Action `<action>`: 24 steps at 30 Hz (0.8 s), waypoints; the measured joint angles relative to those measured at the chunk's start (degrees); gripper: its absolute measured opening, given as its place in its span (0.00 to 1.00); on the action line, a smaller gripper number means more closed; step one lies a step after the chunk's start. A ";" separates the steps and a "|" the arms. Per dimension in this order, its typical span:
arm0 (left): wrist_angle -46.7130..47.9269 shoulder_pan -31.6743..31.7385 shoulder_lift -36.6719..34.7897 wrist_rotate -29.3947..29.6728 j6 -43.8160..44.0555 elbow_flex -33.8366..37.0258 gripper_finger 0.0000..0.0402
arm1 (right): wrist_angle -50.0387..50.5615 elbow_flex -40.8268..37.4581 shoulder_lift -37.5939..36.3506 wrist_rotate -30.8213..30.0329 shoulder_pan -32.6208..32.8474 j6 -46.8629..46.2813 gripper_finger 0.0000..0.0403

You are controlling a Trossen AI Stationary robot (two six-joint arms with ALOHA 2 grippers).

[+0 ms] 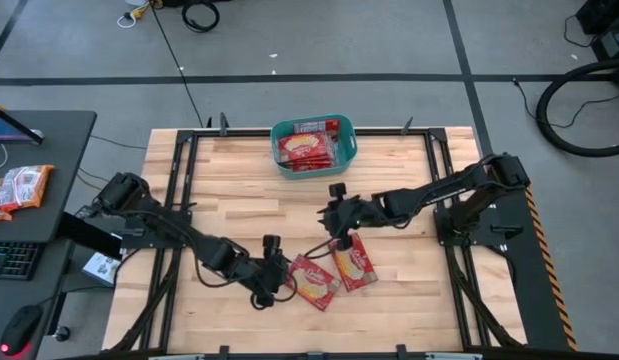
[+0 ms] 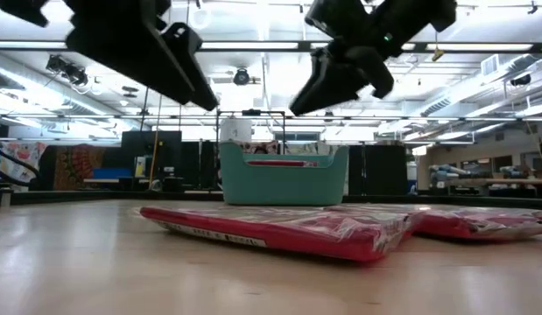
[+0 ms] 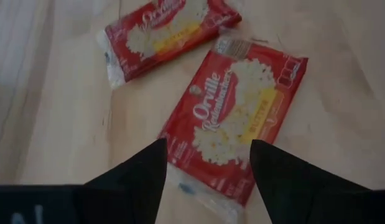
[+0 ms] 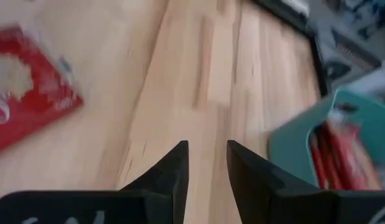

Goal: Sort popcorn bags into baskets
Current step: Put the left red popcorn bag into the bin

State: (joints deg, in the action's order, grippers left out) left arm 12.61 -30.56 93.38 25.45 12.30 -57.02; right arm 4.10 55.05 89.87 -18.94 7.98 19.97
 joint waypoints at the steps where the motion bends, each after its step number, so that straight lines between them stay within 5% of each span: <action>1: 0.54 -0.23 0.00 0.35 1.00 -0.07 0.58 | -0.54 0.00 -0.10 0.84 -0.42 0.67 0.28; 12: 3.60 -2.61 2.70 2.44 6.57 -3.55 0.57 | -13.08 -9.58 -1.34 5.97 -6.21 4.00 0.28; 24: 4.23 -4.01 9.74 5.02 0.32 -4.67 0.57 | -22.09 -18.90 -14.30 9.17 -9.23 3.99 0.28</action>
State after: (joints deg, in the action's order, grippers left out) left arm 16.84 -34.57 103.12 30.47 12.62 -61.70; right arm -17.99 36.15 75.57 -9.77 -1.26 23.97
